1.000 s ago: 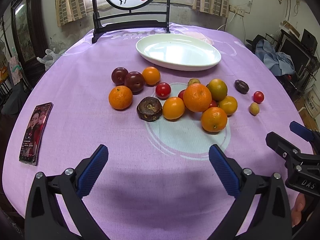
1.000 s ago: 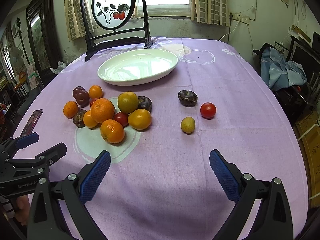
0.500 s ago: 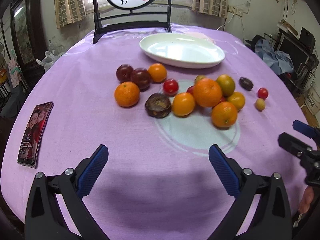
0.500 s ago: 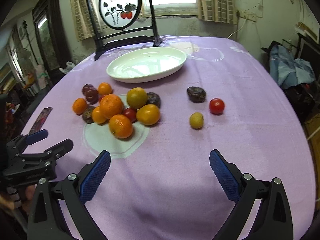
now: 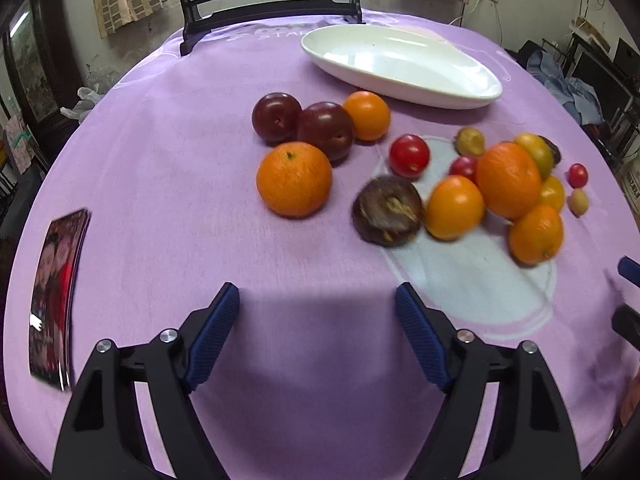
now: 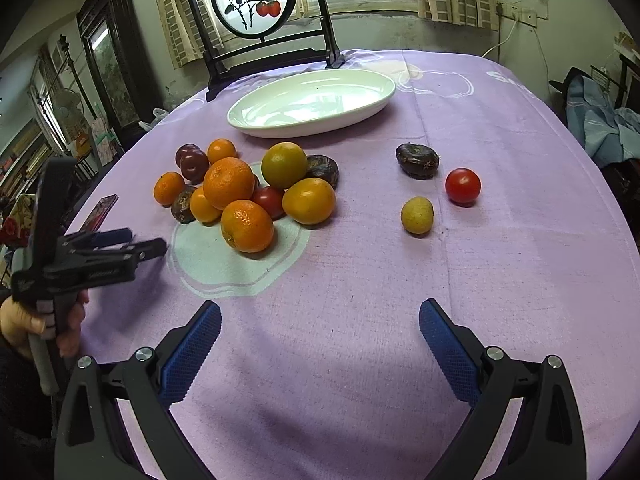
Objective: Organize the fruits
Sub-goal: 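Grasp a mandarin with the left tool while the right tool grasps a small yellow fruit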
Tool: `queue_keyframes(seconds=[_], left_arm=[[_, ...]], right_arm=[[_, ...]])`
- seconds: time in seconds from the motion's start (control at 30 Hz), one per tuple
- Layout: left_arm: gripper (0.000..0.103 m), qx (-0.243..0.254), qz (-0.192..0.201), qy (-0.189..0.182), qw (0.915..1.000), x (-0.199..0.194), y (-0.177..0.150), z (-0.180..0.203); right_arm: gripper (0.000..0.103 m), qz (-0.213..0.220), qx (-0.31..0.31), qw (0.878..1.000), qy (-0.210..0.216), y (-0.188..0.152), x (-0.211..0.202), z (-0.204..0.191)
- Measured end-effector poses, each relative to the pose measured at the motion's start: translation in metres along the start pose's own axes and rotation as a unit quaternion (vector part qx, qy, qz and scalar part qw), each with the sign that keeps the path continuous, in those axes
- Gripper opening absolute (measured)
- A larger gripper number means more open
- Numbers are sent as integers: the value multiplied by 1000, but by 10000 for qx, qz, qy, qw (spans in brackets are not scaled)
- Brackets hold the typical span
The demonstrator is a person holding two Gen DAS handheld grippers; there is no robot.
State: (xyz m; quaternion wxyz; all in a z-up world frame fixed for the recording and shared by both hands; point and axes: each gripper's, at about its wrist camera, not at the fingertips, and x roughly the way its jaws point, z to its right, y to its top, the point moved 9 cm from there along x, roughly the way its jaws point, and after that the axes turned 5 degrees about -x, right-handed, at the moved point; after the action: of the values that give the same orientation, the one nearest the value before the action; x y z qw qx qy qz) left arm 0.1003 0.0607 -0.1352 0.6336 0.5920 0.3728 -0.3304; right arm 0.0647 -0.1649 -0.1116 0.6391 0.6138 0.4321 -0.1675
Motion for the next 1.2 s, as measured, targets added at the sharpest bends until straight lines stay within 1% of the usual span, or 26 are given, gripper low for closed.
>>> queue_keyframes(seconds=[0.07, 0.17, 0.27, 0.33, 0.47, 0.53, 0.6, 0.7, 0.77, 0.93, 1.07, 1.13, 1.17, 1.2], left_arm=[[77, -65, -28, 43, 10000, 6, 11, -9], [70, -182, -32, 13, 9998, 14, 25, -19], [69, -155, -37, 5, 9999, 23, 39, -21], [63, -85, -11, -5, 10000, 28, 47, -19], [42, 25, 82, -143, 9999, 35, 63, -10], [41, 30, 85, -50, 9999, 34, 63, -7], [41, 1, 125, -74, 9999, 31, 61, -6], [41, -233, 106, -292, 9992, 22, 53, -7], [41, -318, 154, -340, 9988, 13, 46, -8], [41, -360, 242, -467, 9980, -6, 27, -5], [41, -397, 319, -609, 9968, -19, 15, 0], [41, -389, 352, -674, 9963, -24, 11, 3], [41, -380, 361, -709, 9961, -27, 9, 5], [41, -376, 371, -738, 9959, -29, 8, 7]], right_arm=[[100, -6, 26, 10000, 16, 1, 1, 2], [100, -15, 82, 9999, 87, 5, 4, 3], [100, -42, 110, 9998, 132, 10, 8, 2], [100, -61, 81, 9999, 115, 14, 12, 0], [100, -95, 12, 9999, 57, 16, 14, -3], [100, -110, 22, 9999, -6, 16, 13, 0], [100, -112, 39, 9999, -62, 16, 12, 3], [100, -149, 87, 9996, -202, 16, 11, 12], [100, -226, 81, 9992, -329, 14, 12, 17], [100, -498, -8, 9964, -689, 4, 19, 34], [100, -529, 7, 9949, -853, 1, 17, 46], [97, -475, 9, 9950, -877, 6, 17, 51], [90, -456, 13, 9952, -868, 9, 18, 52], [81, -471, 18, 9952, -855, 13, 21, 53]])
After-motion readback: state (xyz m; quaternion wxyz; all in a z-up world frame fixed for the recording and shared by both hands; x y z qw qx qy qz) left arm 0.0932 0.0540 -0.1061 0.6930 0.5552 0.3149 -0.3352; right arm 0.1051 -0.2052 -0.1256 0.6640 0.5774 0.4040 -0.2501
